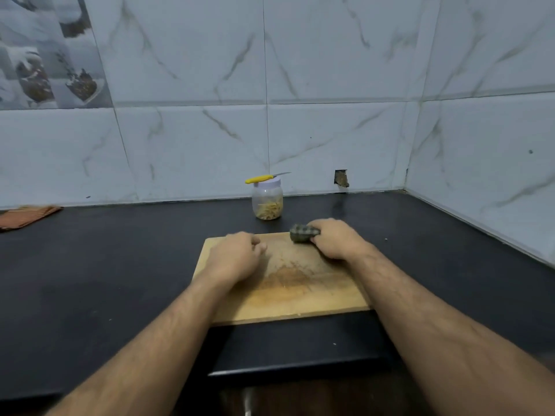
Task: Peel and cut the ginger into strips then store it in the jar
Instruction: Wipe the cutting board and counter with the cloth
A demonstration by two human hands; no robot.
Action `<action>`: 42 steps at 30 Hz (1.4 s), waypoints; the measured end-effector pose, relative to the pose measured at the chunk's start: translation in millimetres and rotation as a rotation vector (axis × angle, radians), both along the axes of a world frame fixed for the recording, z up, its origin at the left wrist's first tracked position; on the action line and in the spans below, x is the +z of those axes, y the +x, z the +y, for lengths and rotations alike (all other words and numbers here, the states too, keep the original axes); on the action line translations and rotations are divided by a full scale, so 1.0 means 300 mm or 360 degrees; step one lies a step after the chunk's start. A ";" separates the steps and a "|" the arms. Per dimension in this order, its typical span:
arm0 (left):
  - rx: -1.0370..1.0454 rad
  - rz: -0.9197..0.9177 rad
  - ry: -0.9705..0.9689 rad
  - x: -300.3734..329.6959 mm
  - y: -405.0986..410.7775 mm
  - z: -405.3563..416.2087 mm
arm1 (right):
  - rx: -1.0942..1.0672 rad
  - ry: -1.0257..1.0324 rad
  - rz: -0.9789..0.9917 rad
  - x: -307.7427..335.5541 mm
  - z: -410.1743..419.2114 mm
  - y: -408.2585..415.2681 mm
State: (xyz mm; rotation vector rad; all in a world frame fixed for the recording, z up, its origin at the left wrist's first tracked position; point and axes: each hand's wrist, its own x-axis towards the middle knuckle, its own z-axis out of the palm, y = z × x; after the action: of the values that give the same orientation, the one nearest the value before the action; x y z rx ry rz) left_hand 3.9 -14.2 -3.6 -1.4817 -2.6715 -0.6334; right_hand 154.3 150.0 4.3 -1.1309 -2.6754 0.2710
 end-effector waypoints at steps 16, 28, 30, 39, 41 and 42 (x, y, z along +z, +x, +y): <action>-0.0048 0.0000 0.0114 -0.097 0.026 -0.065 | 0.0172 -0.0089 0.0947 0.077 -0.171 0.222; 0.0098 -0.0140 0.0256 -0.099 0.021 -0.057 | 0.0369 -0.0242 0.0168 -0.063 -0.163 -0.022; 0.0124 -0.0220 0.0269 -0.096 0.021 -0.066 | 0.0596 -0.0224 0.0177 -0.080 -0.246 0.024; 0.0098 -0.0622 0.0383 -0.061 0.022 -0.115 | 0.0646 -0.0788 0.0741 0.026 -0.335 0.277; 0.0033 -0.0519 0.0321 -0.049 0.006 -0.146 | 0.0313 -0.0408 0.0817 0.060 -0.273 0.241; 0.0000 -0.0402 0.0244 -0.048 -0.006 -0.168 | 0.0150 -0.0276 0.0858 0.074 -0.239 0.218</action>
State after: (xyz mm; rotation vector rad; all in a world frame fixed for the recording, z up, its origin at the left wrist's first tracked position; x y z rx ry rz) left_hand 2.0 -64.7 -18.0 -1.4491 -2.7223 -1.0660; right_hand 219.6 78.4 26.5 -0.8234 -2.2536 0.7229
